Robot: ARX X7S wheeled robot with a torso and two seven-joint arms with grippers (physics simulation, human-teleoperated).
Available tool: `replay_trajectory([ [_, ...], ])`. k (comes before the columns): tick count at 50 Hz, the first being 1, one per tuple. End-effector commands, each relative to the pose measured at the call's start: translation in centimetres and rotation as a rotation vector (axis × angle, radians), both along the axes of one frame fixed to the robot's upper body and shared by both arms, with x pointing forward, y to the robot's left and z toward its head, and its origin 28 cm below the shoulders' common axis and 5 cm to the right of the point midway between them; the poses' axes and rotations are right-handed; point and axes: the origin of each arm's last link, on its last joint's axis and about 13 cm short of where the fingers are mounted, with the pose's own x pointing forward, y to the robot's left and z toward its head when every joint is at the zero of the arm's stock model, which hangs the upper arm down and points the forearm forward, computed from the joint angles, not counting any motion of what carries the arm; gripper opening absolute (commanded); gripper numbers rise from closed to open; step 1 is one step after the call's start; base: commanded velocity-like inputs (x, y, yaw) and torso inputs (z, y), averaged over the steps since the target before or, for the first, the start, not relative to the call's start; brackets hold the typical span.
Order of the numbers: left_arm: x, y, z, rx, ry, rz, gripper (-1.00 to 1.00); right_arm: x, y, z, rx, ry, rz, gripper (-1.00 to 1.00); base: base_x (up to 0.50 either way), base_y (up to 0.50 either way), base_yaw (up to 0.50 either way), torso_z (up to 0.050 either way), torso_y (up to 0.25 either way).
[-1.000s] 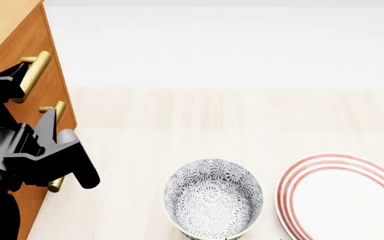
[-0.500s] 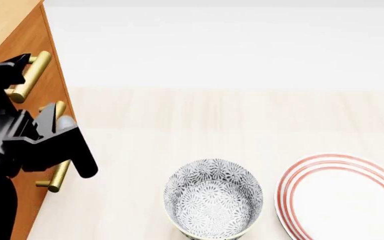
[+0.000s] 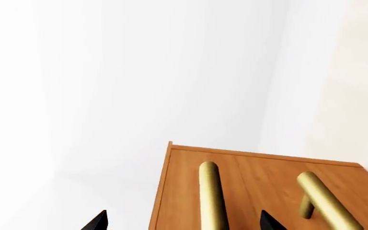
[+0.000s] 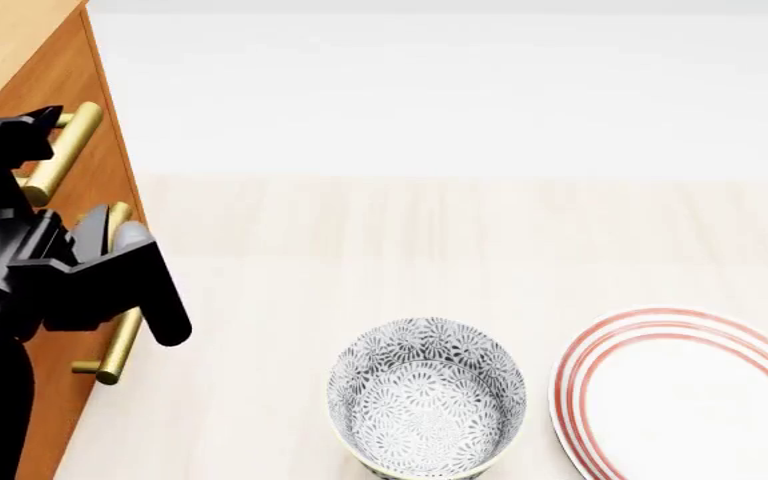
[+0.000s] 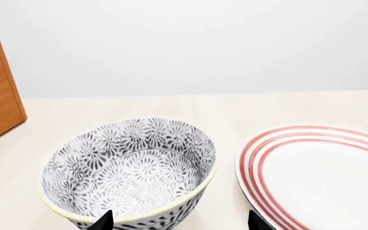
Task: Open the top drawer of the cabinet.
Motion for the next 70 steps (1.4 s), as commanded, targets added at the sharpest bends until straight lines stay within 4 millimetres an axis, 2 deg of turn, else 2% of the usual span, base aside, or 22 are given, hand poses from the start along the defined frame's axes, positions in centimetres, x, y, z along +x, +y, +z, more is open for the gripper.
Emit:
replay_trajectory([
  [1, 0.3, 0.1, 0.2, -0.015, 0.017, 0.023, 1.00, 0.1, 0.1, 0.1, -0.001, -0.007, 0.001, 1.00, 0.00, 0.00, 0.00, 0.000, 0.000],
  [20, 0.6, 0.5, 0.0, -0.014, 0.031, 0.045, 1.00, 0.1, 0.1, 0.1, -0.002, -0.003, 0.004, 1.00, 0.00, 0.00, 0.00, 0.000, 0.000],
  [43, 1.1, 1.3, -1.6, -0.010, 0.083, 0.078, 1.00, 0.2, 0.1, 0.1, -0.002, -0.001, 0.002, 1.00, 0.00, 0.00, 0.00, 0.000, 0.000],
  [60, 1.4, 1.5, -1.1, -0.009, 0.029, 0.112, 1.00, 0.2, 0.1, 0.1, 0.000, 0.001, 0.003, 1.00, 0.00, 0.00, 0.00, 0.000, 0.000],
  [61, 1.4, 1.5, -1.1, -0.007, 0.020, 0.112, -1.00, 0.2, 0.1, 0.1, 0.000, 0.002, 0.003, 1.00, 0.00, 0.00, 0.00, 0.000, 0.000],
  [70, 1.4, 1.3, -1.3, -0.001, 0.023, 0.102, -1.00, 0.2, 0.1, 0.0, -0.001, 0.005, 0.006, 1.00, 0.00, 0.00, 0.00, 0.000, 0.000],
])
